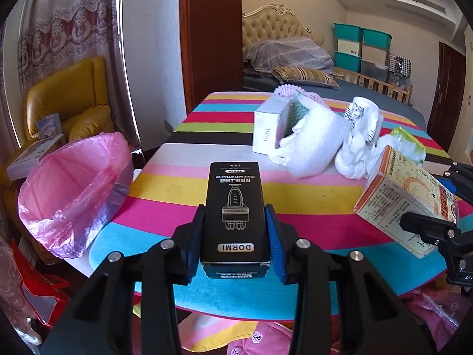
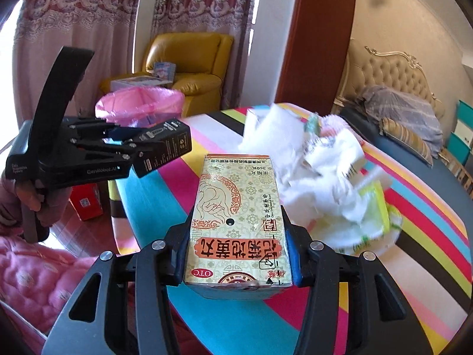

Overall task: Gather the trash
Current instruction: 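Carry both boxes over the pink wastebasket and open both tools to drop them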

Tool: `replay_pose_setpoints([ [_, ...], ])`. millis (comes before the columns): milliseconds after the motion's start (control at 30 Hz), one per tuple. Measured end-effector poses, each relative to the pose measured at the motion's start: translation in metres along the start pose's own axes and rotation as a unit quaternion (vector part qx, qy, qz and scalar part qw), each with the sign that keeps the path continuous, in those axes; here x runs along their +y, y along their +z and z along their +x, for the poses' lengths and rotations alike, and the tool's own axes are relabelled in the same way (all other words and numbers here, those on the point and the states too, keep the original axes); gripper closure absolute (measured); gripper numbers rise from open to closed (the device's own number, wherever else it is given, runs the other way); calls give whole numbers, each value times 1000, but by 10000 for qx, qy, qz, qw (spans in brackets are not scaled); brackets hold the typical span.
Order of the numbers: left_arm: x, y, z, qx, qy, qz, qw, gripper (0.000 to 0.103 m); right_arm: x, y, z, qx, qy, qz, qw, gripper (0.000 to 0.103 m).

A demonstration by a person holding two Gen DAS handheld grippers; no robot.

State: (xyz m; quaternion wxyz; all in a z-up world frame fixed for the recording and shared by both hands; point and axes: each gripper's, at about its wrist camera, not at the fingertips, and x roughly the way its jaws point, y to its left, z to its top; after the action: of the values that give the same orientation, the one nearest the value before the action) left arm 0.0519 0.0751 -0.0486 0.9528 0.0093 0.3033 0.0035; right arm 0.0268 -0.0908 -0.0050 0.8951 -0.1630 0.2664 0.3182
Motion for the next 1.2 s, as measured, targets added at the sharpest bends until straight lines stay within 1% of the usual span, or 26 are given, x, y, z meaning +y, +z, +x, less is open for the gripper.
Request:
replay_pose_setpoints([
  [167,21,0,-12,-147,163,-182,9996,65,11,23,10,-80,184,-102,9997,55],
  [367,54,5,-25,-382,550,-332,9972,65,36,59,35,-121,414,-403,9983,55],
  [533,90,6,-34,-501,862,-597,9932,65,59,85,59,-116,651,-559,9962,55],
  [733,137,4,-44,-589,1243,-954,9859,65,88,120,88,-135,917,-766,9927,55],
  [900,177,7,-47,-588,1501,-1092,9809,65,105,157,116,-102,1231,-697,9899,55],
  [1033,209,13,-39,-487,1537,-1220,9793,65,121,185,141,-72,1463,-575,9875,55],
  [1167,241,18,-29,-352,1394,-1499,9782,64,136,210,170,35,1563,-397,9869,54],
  [1200,247,18,-26,-318,1347,-1554,9781,64,140,216,178,55,1521,-378,9876,54],
])
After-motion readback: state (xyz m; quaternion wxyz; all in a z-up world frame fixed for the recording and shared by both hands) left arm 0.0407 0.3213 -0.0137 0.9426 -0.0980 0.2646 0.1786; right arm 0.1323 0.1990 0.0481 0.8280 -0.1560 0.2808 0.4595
